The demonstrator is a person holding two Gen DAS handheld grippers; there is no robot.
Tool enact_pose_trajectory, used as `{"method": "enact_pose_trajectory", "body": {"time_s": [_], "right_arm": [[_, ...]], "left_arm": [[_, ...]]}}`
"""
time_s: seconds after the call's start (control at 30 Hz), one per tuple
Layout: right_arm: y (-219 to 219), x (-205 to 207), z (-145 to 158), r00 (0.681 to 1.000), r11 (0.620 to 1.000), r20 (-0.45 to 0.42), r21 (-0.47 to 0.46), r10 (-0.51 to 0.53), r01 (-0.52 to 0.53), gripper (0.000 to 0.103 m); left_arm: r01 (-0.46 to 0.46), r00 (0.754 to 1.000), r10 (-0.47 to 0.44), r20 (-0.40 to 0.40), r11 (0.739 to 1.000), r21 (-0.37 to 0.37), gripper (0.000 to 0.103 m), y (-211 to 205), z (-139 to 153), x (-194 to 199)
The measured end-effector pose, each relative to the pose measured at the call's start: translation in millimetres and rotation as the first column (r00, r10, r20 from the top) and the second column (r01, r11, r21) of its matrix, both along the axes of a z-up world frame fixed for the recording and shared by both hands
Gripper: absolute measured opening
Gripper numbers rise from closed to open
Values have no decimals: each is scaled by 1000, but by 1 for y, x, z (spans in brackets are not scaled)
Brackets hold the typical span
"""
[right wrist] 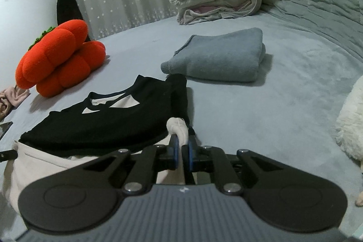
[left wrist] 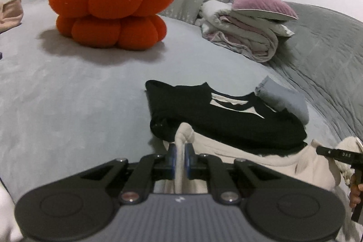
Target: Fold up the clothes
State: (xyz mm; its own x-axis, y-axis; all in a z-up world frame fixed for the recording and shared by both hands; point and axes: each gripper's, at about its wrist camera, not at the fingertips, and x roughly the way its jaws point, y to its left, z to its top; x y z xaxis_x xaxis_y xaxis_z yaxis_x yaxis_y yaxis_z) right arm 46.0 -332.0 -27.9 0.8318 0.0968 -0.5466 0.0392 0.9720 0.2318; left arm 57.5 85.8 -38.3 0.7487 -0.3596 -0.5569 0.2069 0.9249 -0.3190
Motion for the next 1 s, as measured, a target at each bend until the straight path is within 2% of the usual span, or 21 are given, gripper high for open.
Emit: {"method": "enact_pose_trajectory", "body": {"time_s": [0.1,0.17,0.27,0.3,0.37,0.4,0.43,0.5,0.6,0.8,1.0], "right_arm": [[3,9,-12,999,1000,-31,-15,-14,14,10],[5,15,-23,997,999,-65,-19,-28,27,11],[8,15,-28,998,999,-56,-37,-37,35,14],[7,13,-26,997,999,-59,-23,-40,38,19],[4,10,-22,997,999,-64,7,-44,45,20],[3,8,-19,997,999,-67,22,-46,48,28],[0,6,-17,997,998,-66,43,-50,53,41],[-6,-5,-11,996,993,-60,94,-70,75,46],[-17,-23,-4,993,978,-69,178,-99,110,46],[-30,-64,5,980,945,-152,282,-127,166,46],[-33,-95,2,974,891,-196,412,-116,190,46]], "left_arm": [[-22,998,25,-52,998,57,10,-9,-14,10],[-40,996,45,-71,997,66,14,-11,-21,14],[-65,994,69,-80,997,52,19,-9,-22,13],[-70,994,73,-87,997,41,22,-7,-21,13],[-83,991,84,-101,996,21,32,-4,-20,10],[-89,990,89,-109,996,11,39,-2,-19,8],[-94,989,93,-119,996,-3,42,2,-17,4],[-102,985,97,-140,994,-30,52,9,-15,-4],[-121,974,103,-200,989,-79,54,21,-12,-16],[-181,943,122,-311,969,-168,57,48,-5,-40],[-216,916,84,-392,927,-306,58,58,-14,-67]]}}
